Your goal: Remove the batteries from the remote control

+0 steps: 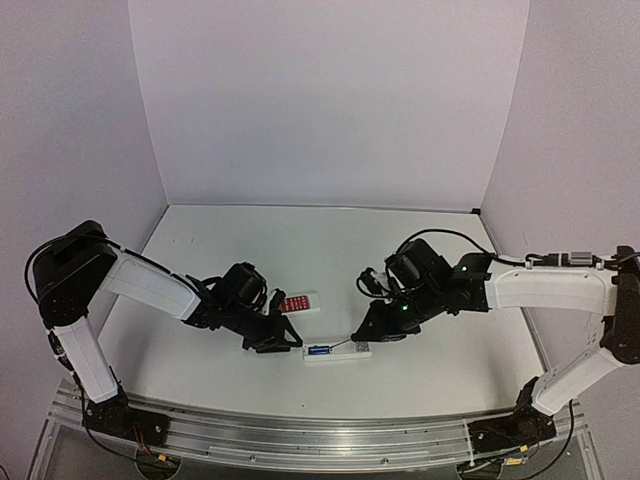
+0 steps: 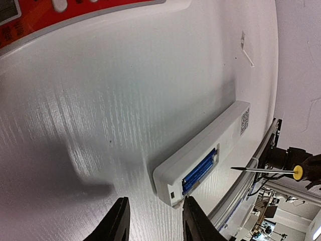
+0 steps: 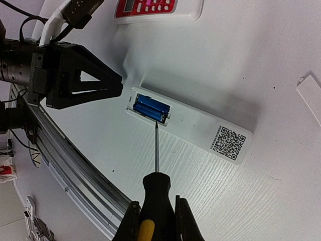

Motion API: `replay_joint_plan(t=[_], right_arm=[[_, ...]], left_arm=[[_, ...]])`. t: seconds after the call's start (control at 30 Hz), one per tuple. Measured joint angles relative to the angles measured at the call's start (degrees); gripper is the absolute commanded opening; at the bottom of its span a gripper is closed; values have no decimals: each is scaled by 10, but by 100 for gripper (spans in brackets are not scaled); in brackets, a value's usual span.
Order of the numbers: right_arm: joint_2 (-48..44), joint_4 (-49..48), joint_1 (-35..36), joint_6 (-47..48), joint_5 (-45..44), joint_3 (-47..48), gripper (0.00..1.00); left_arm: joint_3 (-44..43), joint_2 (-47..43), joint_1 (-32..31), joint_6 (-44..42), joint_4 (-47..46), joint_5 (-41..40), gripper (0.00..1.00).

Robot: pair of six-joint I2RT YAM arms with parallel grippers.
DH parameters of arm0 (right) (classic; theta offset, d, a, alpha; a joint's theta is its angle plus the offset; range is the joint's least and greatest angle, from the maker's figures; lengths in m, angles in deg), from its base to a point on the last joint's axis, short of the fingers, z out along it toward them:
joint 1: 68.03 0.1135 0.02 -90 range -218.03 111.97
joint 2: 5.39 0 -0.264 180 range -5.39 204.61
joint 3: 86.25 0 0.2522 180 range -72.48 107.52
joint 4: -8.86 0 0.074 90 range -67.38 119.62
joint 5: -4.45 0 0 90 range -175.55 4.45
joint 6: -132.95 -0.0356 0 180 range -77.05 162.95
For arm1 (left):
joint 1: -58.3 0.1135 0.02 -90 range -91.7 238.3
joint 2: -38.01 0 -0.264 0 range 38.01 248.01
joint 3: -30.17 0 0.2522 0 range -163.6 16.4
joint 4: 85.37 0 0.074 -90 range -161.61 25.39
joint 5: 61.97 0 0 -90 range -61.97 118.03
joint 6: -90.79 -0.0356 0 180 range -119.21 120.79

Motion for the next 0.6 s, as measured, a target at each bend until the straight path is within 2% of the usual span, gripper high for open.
replay_joint_plan(t=[0.43, 0.6], right_arm=[[4, -11, 0, -6, 0, 0, 0], [6, -12, 0, -12, 0, 0, 0]], left_arm=[[-38, 45, -12, -12, 2, -9, 14], [-41, 45, -13, -12, 1, -8, 11]])
